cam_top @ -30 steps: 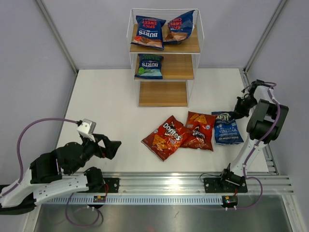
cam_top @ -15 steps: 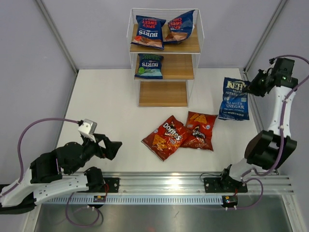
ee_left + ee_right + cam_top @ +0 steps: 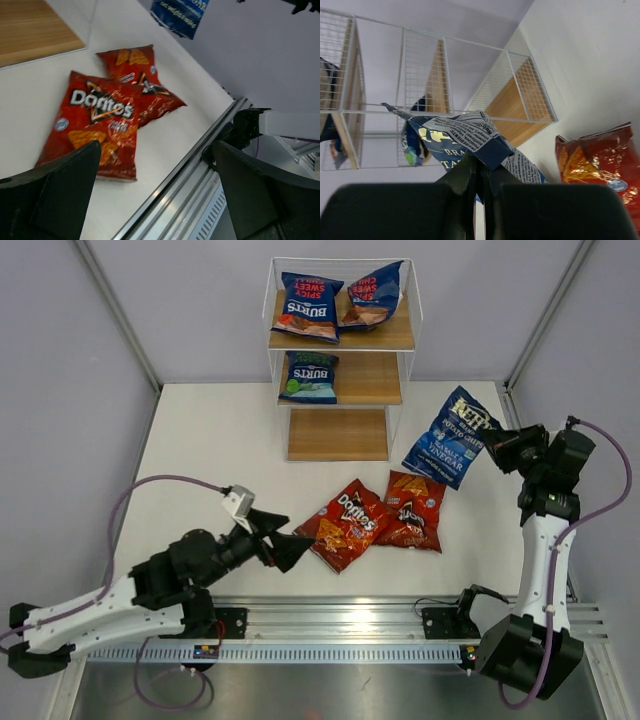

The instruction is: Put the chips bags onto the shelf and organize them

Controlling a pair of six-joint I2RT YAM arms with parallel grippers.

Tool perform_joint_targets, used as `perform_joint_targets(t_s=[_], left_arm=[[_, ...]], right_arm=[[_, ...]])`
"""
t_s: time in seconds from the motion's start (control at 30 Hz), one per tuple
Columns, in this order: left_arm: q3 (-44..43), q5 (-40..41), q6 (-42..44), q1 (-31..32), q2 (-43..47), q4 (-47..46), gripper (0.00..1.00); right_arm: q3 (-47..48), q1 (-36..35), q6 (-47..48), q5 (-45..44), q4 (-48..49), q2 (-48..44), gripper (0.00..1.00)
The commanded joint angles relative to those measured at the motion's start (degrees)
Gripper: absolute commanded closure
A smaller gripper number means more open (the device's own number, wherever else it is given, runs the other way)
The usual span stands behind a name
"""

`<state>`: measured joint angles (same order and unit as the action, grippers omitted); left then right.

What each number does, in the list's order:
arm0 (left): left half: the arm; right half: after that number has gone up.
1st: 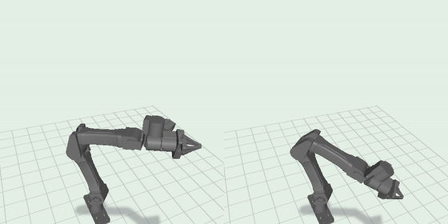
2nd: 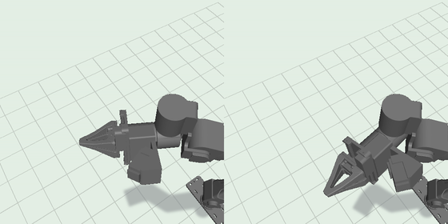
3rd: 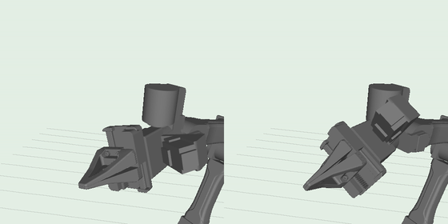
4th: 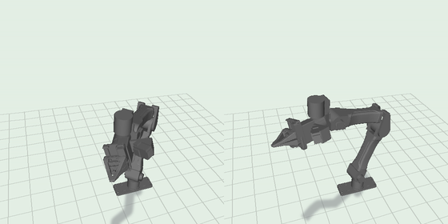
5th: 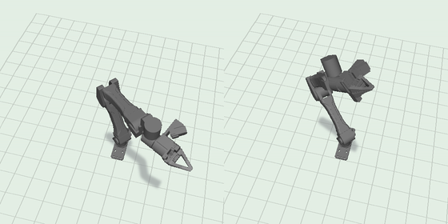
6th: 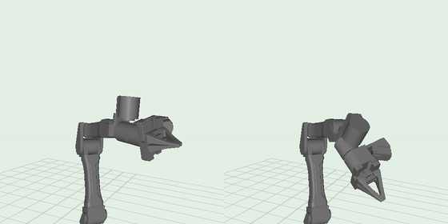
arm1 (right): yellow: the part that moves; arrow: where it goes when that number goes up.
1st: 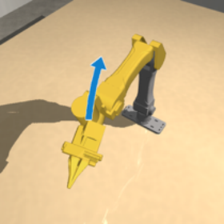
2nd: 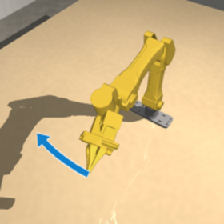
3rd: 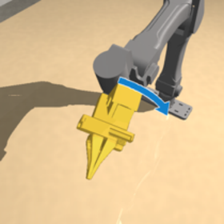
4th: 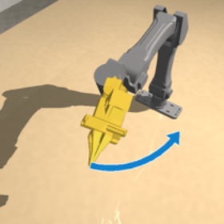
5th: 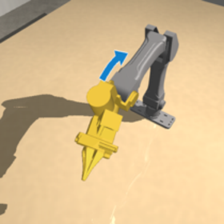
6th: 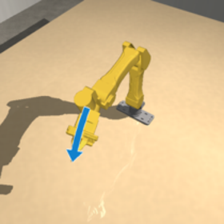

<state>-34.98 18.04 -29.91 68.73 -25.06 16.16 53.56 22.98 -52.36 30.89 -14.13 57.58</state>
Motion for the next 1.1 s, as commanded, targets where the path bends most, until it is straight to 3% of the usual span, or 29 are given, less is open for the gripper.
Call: perform_joint_targets(t_s=[0.0, 0.03, 0.1, 0.23, 0.3, 0.4, 0.5, 0.73, 1.07], left_arm=[[8.1, -8.3, 2.9, 0.4, -5.5, -33.3, 0.01], [9.7, -8.7, 5.7, 0.4, -7.4, -44.0, 0.01], [13.4, -9.9, 9.1, 0.3, -13.6, -53.6, 0.01], [15.7, -8.7, 17.5, 0.1, -27.6, -81.2, 0.01], [12.8, -13.9, 18.4, -1.0, -37.2, -84.4, 0.01], [7.9, -14.8, 18.5, -2.4, -47.8, -89.7, 0.01], [5.7, -21.0, 10.9, -8.2, -56.0, -101.0, 0.01], [-2.5, -26.5, 9.3, -9.9, -67.0, -108.2, 0.01], [-8.8, -25.7, 11.7, -10.0, -68.8, -111.5, 0.01]], right_arm=[[-3.0, 0.0, -13.3, -1.9, 9.6, -8.0, 1.0], [-4.4, 0.0, -14.5, -3.2, 9.5, -9.1, 1.0], [-5.7, 0.0, -18.6, -3.2, 10.0, -11.6, 1.0], [-9.6, 0.0, -24.9, -4.1, 10.8, -16.1, 1.0], [-12.1, 0.0, -28.1, -3.6, 12.6, -18.2, 1.0], [-13.5, -0.9, -31.6, -1.3, 16.3, -18.7, 1.0], [-13.7, -2.7, -34.8, 0.0, 19.2, -18.6, 1.0], [-16.2, -6.9, -39.6, 0.6, 24.6, -19.3, 1.0], [-18.0, -9.4, -44.0, 3.6, 32.3, -18.5, 1.0]])
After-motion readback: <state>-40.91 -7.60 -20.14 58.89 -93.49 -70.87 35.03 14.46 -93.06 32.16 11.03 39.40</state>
